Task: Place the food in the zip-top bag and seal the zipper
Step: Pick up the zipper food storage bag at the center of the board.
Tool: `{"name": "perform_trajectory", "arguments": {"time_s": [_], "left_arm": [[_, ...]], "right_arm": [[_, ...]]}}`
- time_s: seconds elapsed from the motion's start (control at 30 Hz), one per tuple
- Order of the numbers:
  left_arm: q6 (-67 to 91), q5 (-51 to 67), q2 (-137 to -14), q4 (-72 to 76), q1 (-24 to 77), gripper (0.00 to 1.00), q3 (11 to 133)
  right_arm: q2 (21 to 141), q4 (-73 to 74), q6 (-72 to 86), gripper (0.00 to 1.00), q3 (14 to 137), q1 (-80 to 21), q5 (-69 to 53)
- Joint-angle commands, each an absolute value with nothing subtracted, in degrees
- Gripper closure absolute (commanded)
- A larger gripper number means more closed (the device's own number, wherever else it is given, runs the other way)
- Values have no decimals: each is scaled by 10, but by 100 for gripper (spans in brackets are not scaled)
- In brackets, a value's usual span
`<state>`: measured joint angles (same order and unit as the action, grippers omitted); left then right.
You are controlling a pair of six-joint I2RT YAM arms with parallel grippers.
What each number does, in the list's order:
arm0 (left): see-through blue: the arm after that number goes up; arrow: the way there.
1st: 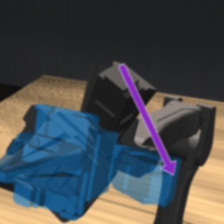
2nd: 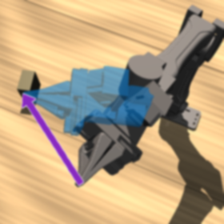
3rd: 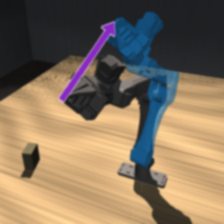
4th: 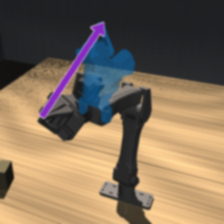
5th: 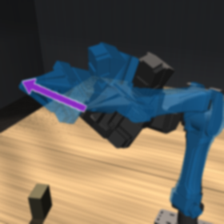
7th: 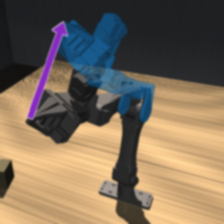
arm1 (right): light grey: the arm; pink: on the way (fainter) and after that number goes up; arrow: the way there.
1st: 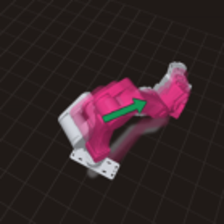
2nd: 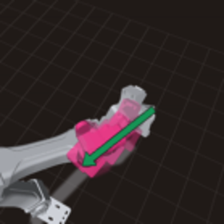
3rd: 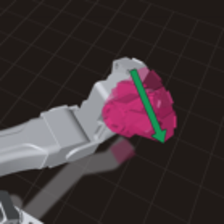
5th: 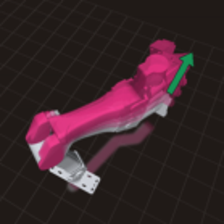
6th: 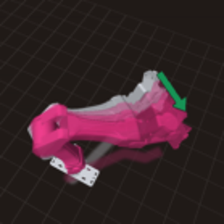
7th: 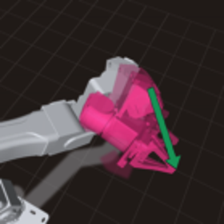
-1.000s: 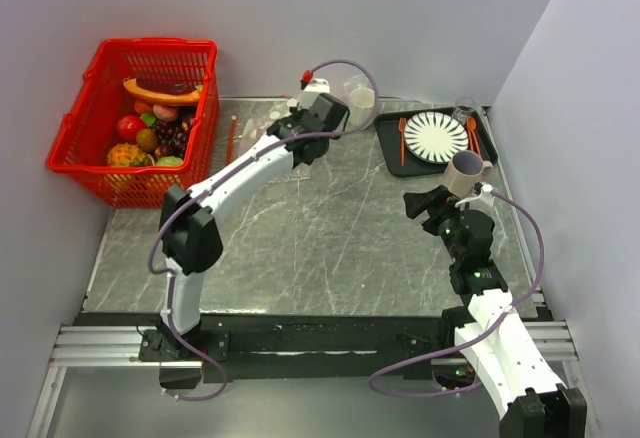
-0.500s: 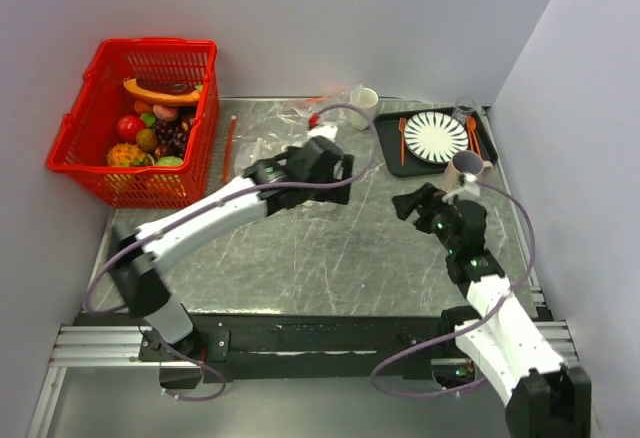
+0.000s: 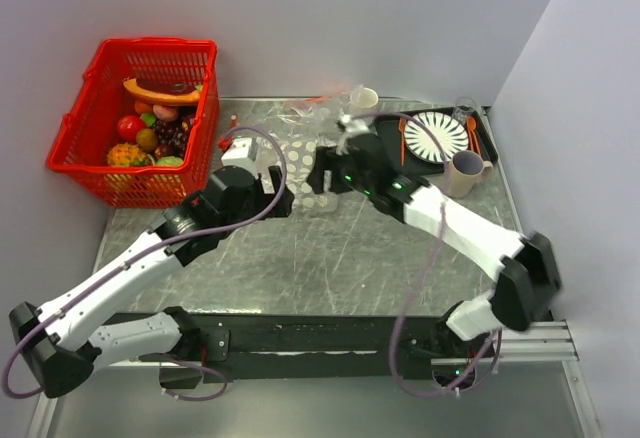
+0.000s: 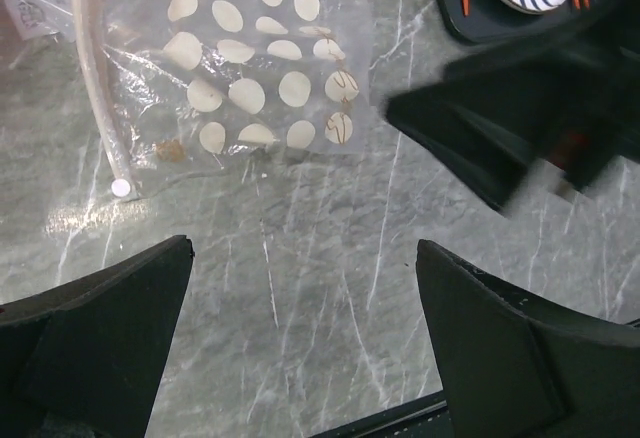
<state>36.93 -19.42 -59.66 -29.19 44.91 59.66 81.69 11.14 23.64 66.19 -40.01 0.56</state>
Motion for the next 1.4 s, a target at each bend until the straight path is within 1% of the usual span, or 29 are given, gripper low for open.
{"name": "perform_trajectory", "arguments": {"time_s": [0.0,0.03,0.07,0.1,0.27,0.3,0.33,0.37,0.43,0.47,0.53,0.57,0.77,0.83,0.87,0.9,0.93,0.97,1.1,1.13,1.17,1.2,1.23,1.27,1.33,1.37], "left_arm": [[379,-203,-547,-281,443,1,593],[378,-204,-542,-288,442,1,598],[378,-208,-533,-297,442,1,602],[378,-217,-527,-307,440,1,606],[371,-234,-480,-333,439,1,616],[371,-240,-474,-337,439,1,616],[371,-251,-469,-340,438,1,616],[369,-257,-461,-344,438,1,616],[367,-272,-455,-351,438,1,621],[365,-277,-452,-355,438,1,623],[363,-284,-449,-359,437,1,627],[360,-291,-450,-360,437,1,628],[352,-284,-444,-348,437,1,619],[352,-278,-439,-333,437,1,609],[352,-277,-438,-330,437,1,606],[352,-274,-439,-328,436,1,602],[354,-272,-439,-325,437,1,600],[354,-271,-442,-323,436,1,598],[356,-246,-447,-302,437,1,576],[357,-242,-450,-295,437,1,573],[359,-238,-452,-293,437,1,572],[360,-231,-454,-290,437,1,576],[361,-222,-460,-289,436,1,577],[362,-217,-461,-285,435,1,578],[363,-207,-466,-282,436,1,584],[363,-203,-468,-280,436,1,585]], "right_arm": [[947,220,185,26,807,-427,68],[974,235,178,28,866,-428,69],[1018,253,176,28,891,-428,57],[1037,257,174,28,929,-427,55],[1136,279,146,26,1026,-428,13],[1152,287,141,24,1060,-430,6],[1165,295,133,16,1076,-434,9],[1192,311,127,11,1092,-436,10],[1215,323,115,7,1128,-441,19],[1236,331,112,7,1135,-442,22],[1253,339,107,12,1156,-445,36],[1266,340,106,17,1159,-445,44],[1304,346,85,19,1175,-448,78],[1307,345,78,33,1172,-449,80],[1305,345,77,45,1171,-451,80],[1303,345,77,61,1167,-450,81],[1290,346,79,90,1164,-451,79],[1277,339,80,100,1158,-452,78],[1164,259,79,100,1019,-451,45],[1113,231,82,100,993,-452,38],[1087,217,82,100,938,-452,29],[1061,205,83,100,910,-451,18],[1010,180,84,100,881,-451,11],[983,164,83,100,822,-451,2],[907,126,82,100,764,-450,-19],[880,113,80,100,710,-450,-24]]}}
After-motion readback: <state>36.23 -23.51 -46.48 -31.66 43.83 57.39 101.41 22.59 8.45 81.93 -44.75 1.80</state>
